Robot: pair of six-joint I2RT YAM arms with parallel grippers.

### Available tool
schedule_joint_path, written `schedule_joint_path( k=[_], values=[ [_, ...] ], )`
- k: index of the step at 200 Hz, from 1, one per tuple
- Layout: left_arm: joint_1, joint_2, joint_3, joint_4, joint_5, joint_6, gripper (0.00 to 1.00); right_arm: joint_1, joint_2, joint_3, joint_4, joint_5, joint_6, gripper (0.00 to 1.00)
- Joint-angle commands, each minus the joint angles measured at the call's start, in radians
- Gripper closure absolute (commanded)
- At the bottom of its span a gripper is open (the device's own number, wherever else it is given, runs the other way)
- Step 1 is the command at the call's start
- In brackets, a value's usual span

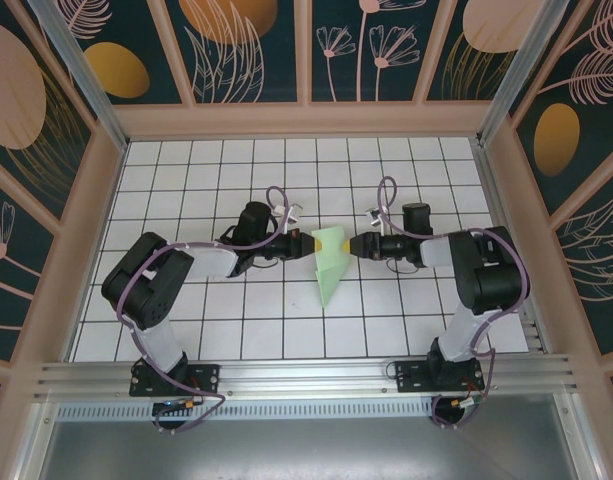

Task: Fold a paper plane with a square sheet of paper (fold left side to right side)
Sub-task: Fold the wing for the fifth time at the center of the table.

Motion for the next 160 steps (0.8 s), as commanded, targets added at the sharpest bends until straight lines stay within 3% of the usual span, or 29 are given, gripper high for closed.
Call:
schedule_joint_path(
  k=[1,48,113,122,145,160],
  values=[
    [-0.001,0.001,-0.005,0.032,0.038,0.022,1.0,0.008,0.019,0.025,0.044,-0.08,-0.033,0.45],
    [0.0,0.025,0.0,0.026,0.018,0.012,1.0,0.013,0.056,0.037,0.033,-0.1,-0.041,0.68],
    [0.009,0.055,0.014,-0.021,-0.04,0.005,0.99,0.017,0.057,0.052,-0.053,-0.079,-0.08,0.92],
    [0.012,0.04,0.016,-0.052,-0.069,0.018,0.92,0.016,0.057,0.056,-0.078,-0.06,-0.08,0.97],
    [0.018,-0.04,0.029,-0.184,-0.165,0.099,0.6,0.026,0.058,0.067,-0.133,-0.006,-0.063,1.0],
    [0.024,-0.107,0.048,-0.286,-0.23,0.154,0.51,0.033,0.057,0.067,-0.157,0.039,-0.038,1.0]
  ],
)
